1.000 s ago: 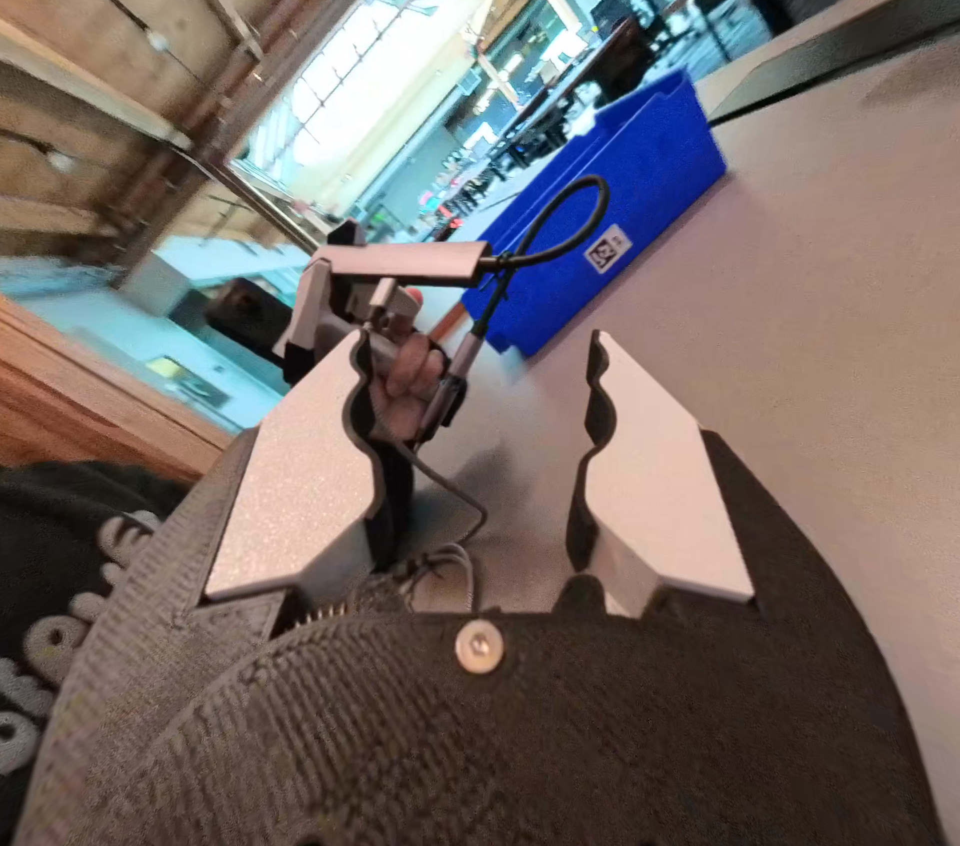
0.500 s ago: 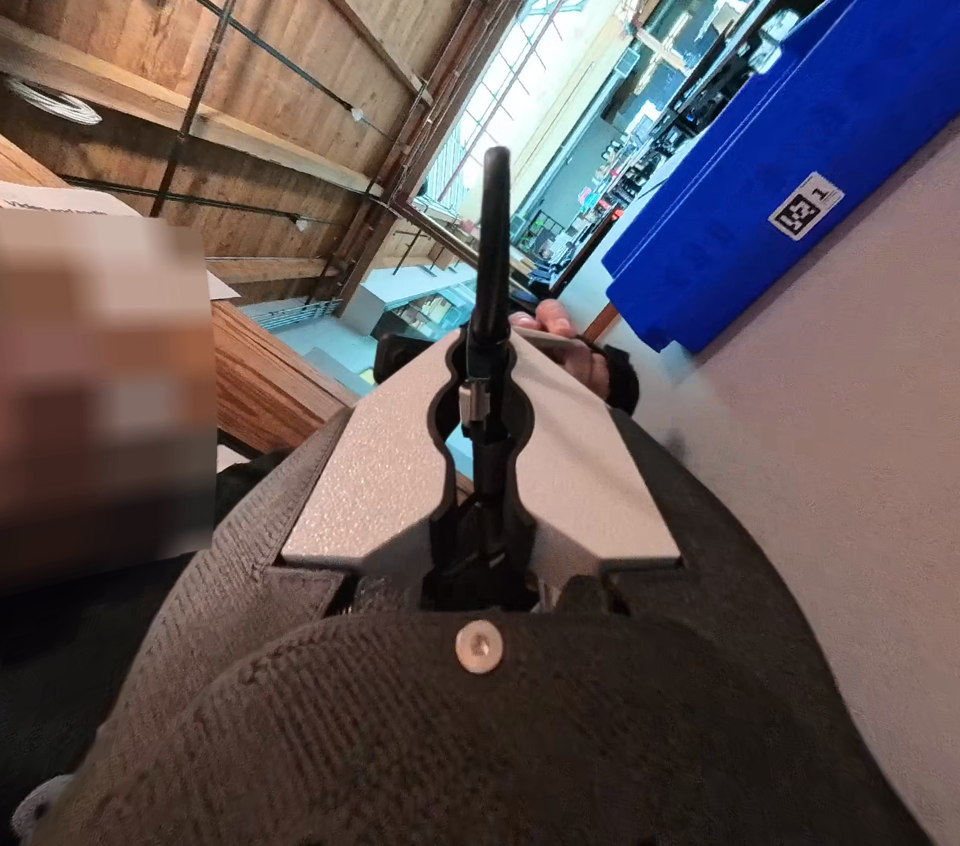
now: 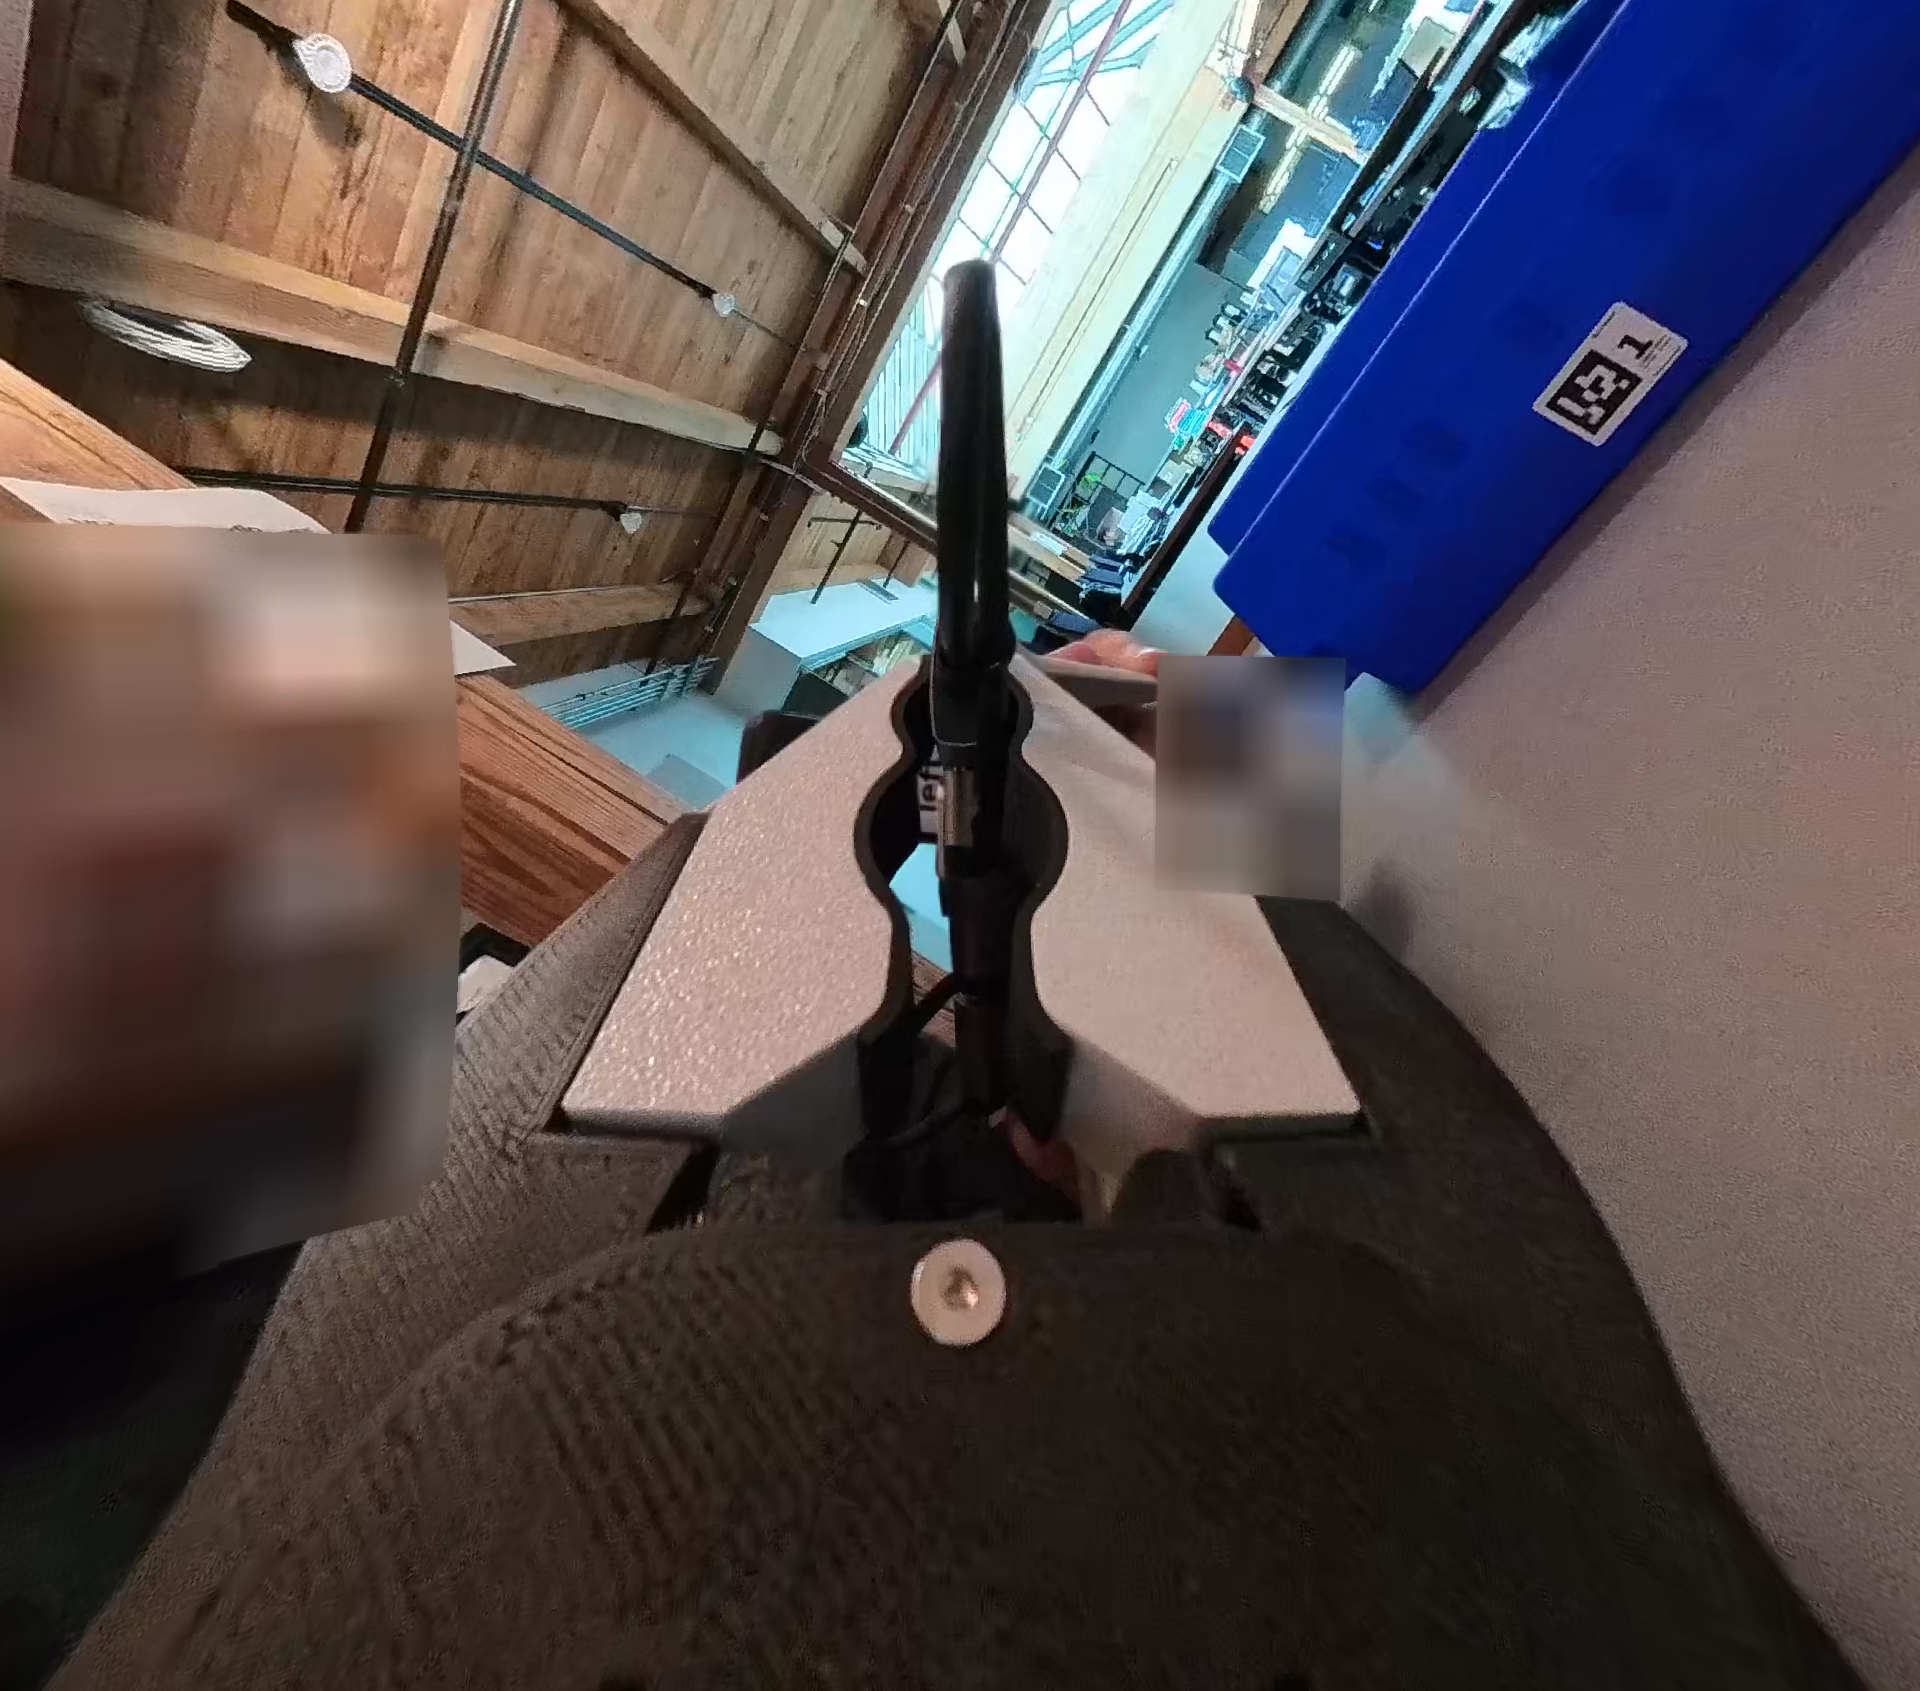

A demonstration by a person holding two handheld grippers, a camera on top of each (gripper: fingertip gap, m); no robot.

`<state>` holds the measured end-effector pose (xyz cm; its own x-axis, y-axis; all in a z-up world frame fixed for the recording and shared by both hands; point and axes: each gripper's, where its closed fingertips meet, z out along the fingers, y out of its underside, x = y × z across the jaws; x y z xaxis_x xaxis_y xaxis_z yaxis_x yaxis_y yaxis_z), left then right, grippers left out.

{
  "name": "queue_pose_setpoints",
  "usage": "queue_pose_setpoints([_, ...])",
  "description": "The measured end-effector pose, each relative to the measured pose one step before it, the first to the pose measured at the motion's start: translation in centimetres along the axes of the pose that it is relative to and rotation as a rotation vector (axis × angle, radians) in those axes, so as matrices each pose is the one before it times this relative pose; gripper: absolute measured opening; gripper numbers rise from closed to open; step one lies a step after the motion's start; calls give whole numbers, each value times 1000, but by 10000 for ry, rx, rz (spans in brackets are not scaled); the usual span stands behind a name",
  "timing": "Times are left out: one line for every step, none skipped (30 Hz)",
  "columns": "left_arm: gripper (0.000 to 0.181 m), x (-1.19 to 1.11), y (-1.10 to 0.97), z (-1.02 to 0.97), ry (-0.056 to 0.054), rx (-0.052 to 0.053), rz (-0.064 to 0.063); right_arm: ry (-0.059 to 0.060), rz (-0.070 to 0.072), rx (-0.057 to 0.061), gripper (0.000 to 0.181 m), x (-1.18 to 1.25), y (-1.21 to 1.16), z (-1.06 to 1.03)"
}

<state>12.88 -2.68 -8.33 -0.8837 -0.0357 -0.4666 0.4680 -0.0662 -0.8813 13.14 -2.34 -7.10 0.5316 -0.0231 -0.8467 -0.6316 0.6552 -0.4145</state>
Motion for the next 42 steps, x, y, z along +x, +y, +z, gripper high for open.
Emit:
queue_pose_setpoints([22,-133,273,113,-50,-204,-187,75,-90,77,8,178,-183,-41])
queue_pose_setpoints([22,-82,268,161,-32,-221,-186,75,-107,54,8,201,-217,-118])
queue_pose_setpoints([23,-43,83,182,-64,-100,-124,-36,-117,66,8,7,-316,-65])
queue_pose_setpoints([23,-90,-57,229,-145,3,-73,34,-340,153,9,38,-475,-154])
queue_pose_setpoints([22,-165,5,258,-217,-28,-151,362,-598,256,16,345,-799,-288])
queue_pose_setpoints([22,-265,242,262,-245,-139,-160,548,-881,118,32,468,-598,-330])
queue_pose_setpoints([22,-444,338,202,-349,-146,-195,832,-1189,28,50,538,-464,-347])
queue_pose_setpoints([22,-676,384,95,-427,-158,-300,1112,-1494,-19,61,817,-284,-334])
queue_pose_setpoints([22,-757,338,8,-403,-134,-365,939,-1819,-47,72,426,-123,-221])
queue_pose_setpoints([23,-743,170,-80,-323,-39,-393,864,-1713,104,76,97,-253,-117])
queue_pose_setpoints([23,-653,64,-128,-245,38,-383,458,-1475,248,75,-639,-384,-33])
queue_pose_setpoints([22,-571,11,-146,-193,67,-306,-2,-1190,294,67,-1218,-458,138])
queue_pose_setpoints([22,-437,-17,-142,-140,91,-205,-265,-830,267,58,-1367,-434,341])
queue_pose_setpoints([22,-276,-87,-121,-71,123,-187,-118,-461,212,51,-880,-373,414])
queue_pose_setpoints([22,-255,-77,-101,-78,97,-209,292,-195,13,44,23,-52,471])
queue_pose_setpoints([22,-262,-69,-83,-133,76,-132,231,-52,-89,39,149,189,432])
queue_pose_setpoints([22,-162,-80,-76,-78,82,-44,-43,95,-112,36,-78,351,423])
queue_pose_setpoints([22,-10,-79,-39,14,68,-44,-16,265,-157,33,47,447,334])
queue_pose_setpoints([22,-95,-55,-20,-56,61,-78,-78,220,-54,30,-24,275,289])
queue_pose_setpoints([22,-73,-24,-4,-41,48,-94,-128,82,83,27,-250,84,142])
queue_pose_setpoints([22,23,-24,13,32,50,-108,115,-35,35,23,90,114,31])
queue_pose_setpoints([22,-26,-8,7,-10,44,-123,275,-147,4,18,306,133,-9])
queue_pose_setpoints([22,-5,34,38,7,5,-91,55,-183,71,13,1,2,-3])
queue_pose_setpoints([22,66,39,36,44,-1,-44,9,-95,82,9,-107,-59,-22])
queue_pose_setpoints([22,18,-4,26,-2,19,-51,118,-48,-9,9,127,195,163])
queue_pose_setpoints([22,15,23,19,-6,-6,-50,60,-69,-36,8,1,180,66])
queue_pose_setpoints([22,8,54,38,7,-32,-26,29,-70,12,9,-46,107,69])
queue_pose_setpoints([23,-27,33,5,-16,-1,-32,88,-47,71,9,8,-8,31])
queue_pose_setpoints([23,-23,33,7,14,-19,-65,64,-39,-15,9,-19,104,53])
queue_pose_setpoints([23,1,40,17,34,-10,-84,30,-53,-166,9,-46,307,105])
queue_pose_setpoints([23,37,24,23,31,7,-85,99,-71,-143,7,56,275,80])
queue_pose_setpoints([23,71,61,53,30,-29,-49,136,-104,39,4,74,-1,-18])
queue_pose_setpoints([23,74,2,46,29,3,-56,164,-87,68,3,123,-70,-59])
queue_pose_setpoints([23,70,27,50,40,-6,-83,102,-55,112,3,56,-124,-67])
queue_pose_setpoints([23,86,18,41,44,5,-75,106,-61,198,4,41,-261,-84])
queue_pose_setpoints([23,91,-22,38,27,31,-67,98,-76,128,4,36,-146,-61])
queue_pose_setpoints([23,24,-50,22,-15,36,-51,71,-44,29,4,29,-12,3])
queue_pose_setpoints([23,-15,-17,12,-22,12,-37,41,-13,-8,4,19,40,13])
queue_pose_setpoints([23,-25,1,-1,5,5,-31,15,-31,-1,4,-17,18,14])
queue_pose_setpoints([23,-93,-38,-33,-22,26,-56,-16,-21,-11,6,-45,35,10])
queue_pose_setpoints([23,-202,62,-30,-82,-40,-56,39,-13,140,9,8,-218,-53])
queue_pose_setpoints([23,-156,171,0,-40,-96,10,50,-40,172,11,23,-302,-102])
